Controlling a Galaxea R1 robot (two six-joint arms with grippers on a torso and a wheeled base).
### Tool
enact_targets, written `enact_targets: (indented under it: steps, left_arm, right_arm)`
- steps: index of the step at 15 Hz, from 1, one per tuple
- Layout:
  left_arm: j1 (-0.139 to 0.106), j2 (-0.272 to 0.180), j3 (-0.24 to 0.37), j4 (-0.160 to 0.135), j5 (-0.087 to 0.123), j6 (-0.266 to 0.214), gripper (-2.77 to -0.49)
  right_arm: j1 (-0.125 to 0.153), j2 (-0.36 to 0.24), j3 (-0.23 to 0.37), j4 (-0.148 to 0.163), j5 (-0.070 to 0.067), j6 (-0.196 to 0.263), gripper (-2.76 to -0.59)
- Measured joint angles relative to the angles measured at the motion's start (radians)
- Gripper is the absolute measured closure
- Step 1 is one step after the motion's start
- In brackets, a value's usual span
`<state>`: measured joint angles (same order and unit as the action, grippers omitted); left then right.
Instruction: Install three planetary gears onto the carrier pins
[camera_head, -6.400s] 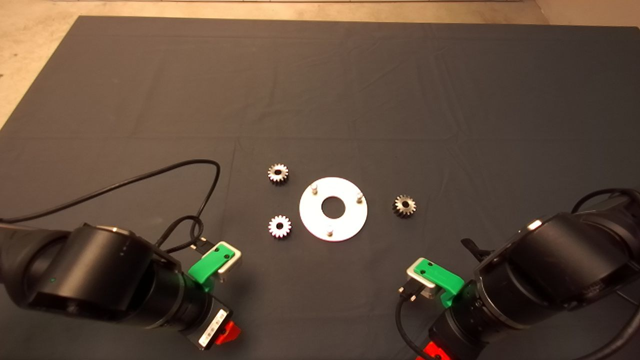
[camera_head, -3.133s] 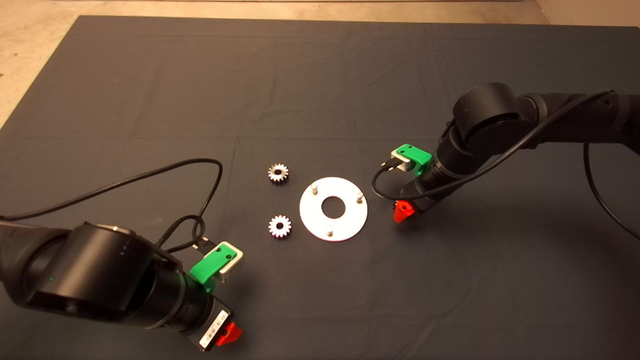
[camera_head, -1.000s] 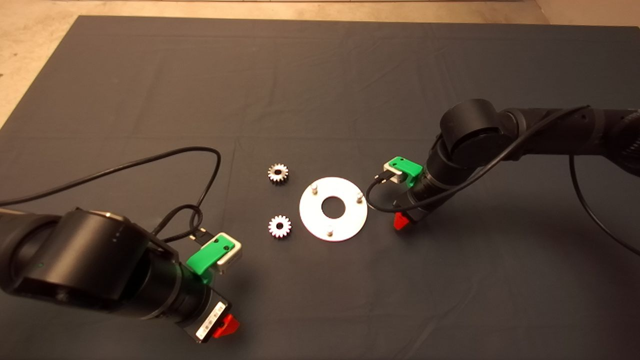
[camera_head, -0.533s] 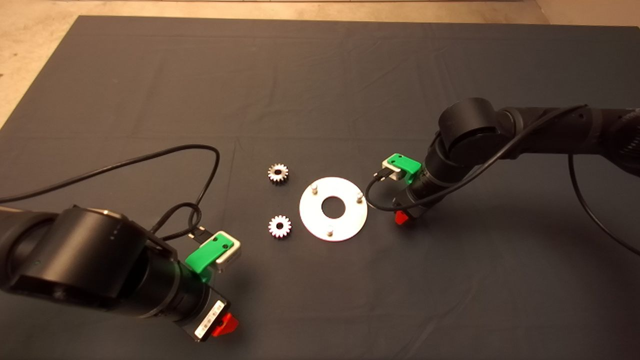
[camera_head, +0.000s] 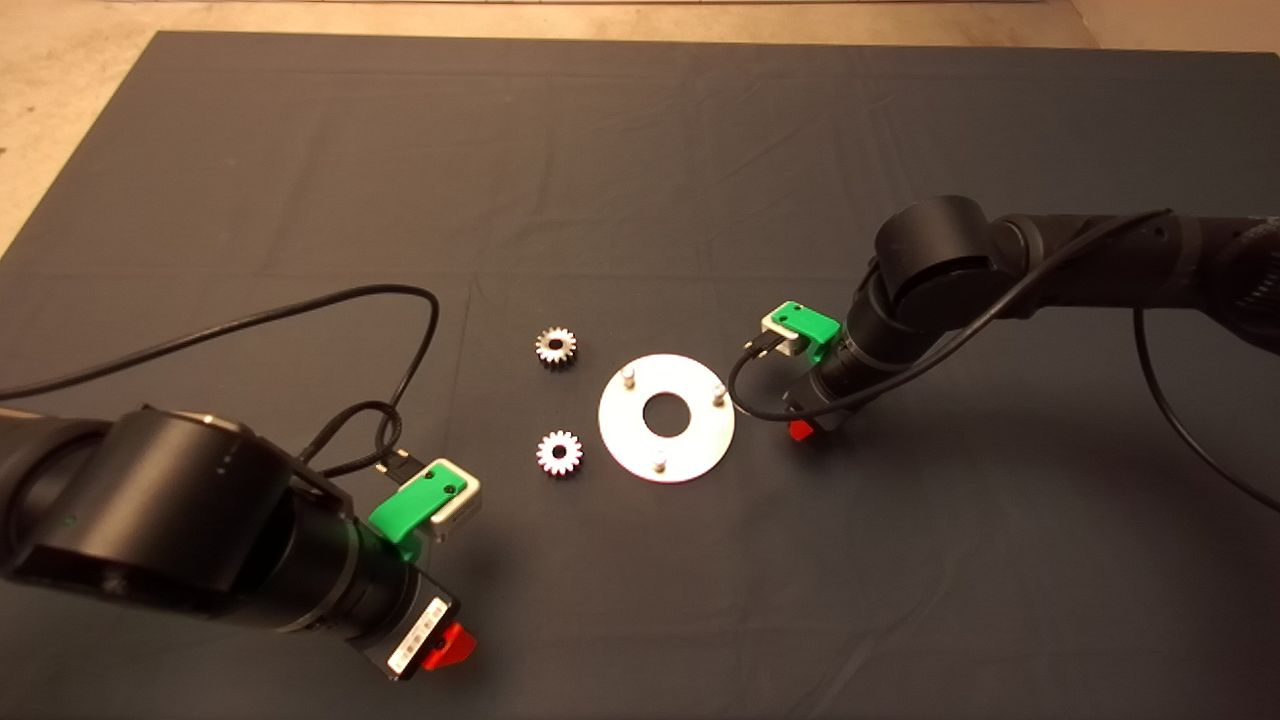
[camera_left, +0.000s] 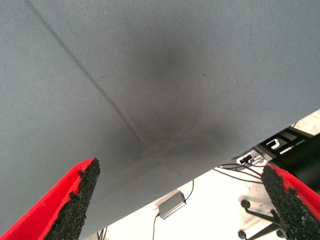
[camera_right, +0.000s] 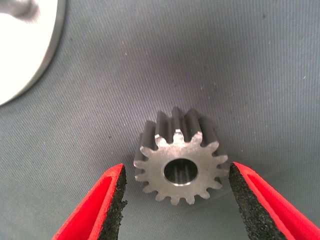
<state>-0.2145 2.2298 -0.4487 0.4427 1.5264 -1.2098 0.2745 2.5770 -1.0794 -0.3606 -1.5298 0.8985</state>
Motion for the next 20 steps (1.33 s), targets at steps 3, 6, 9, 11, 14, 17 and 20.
enact_targets:
  steps: [3, 6, 9, 11, 14, 17, 20]
  left_arm:
    - [-0.008, 0.000, 0.002, -0.007, 0.000, 0.000, -2.33]
    - [-0.010, 0.000, 0.002, -0.011, 0.000, 0.000, -2.33]
    - [-0.017, 0.000, 0.002, -0.013, 0.000, 0.000, -2.33]
    - [-0.019, -0.001, 0.002, -0.014, 0.000, 0.000, -2.33]
    - [-0.019, -0.003, 0.002, -0.016, 0.000, 0.000, -2.33]
    - [-0.026, -0.003, 0.004, -0.017, 0.000, 0.000, -2.33]
    - [-0.030, -0.003, 0.005, -0.017, 0.000, 0.000, -2.33]
  right_arm:
    - [0.000, 0.003, 0.000, -0.007, 0.000, 0.000, -1.38]
    - [0.000, 0.005, 0.000, -0.010, 0.000, 0.000, -1.36]
    - [0.000, 0.006, 0.000, -0.013, -0.002, 0.000, -1.23]
    - [0.000, 0.008, 0.000, -0.014, -0.004, 0.000, -1.16]
    - [-0.003, 0.008, 0.004, -0.017, -0.004, 0.000, -1.14]
    - [-0.004, 0.009, 0.005, -0.017, -0.004, 0.000, -1.12]
    - [-0.004, 0.011, 0.006, -0.017, -0.007, 0.000, -1.09]
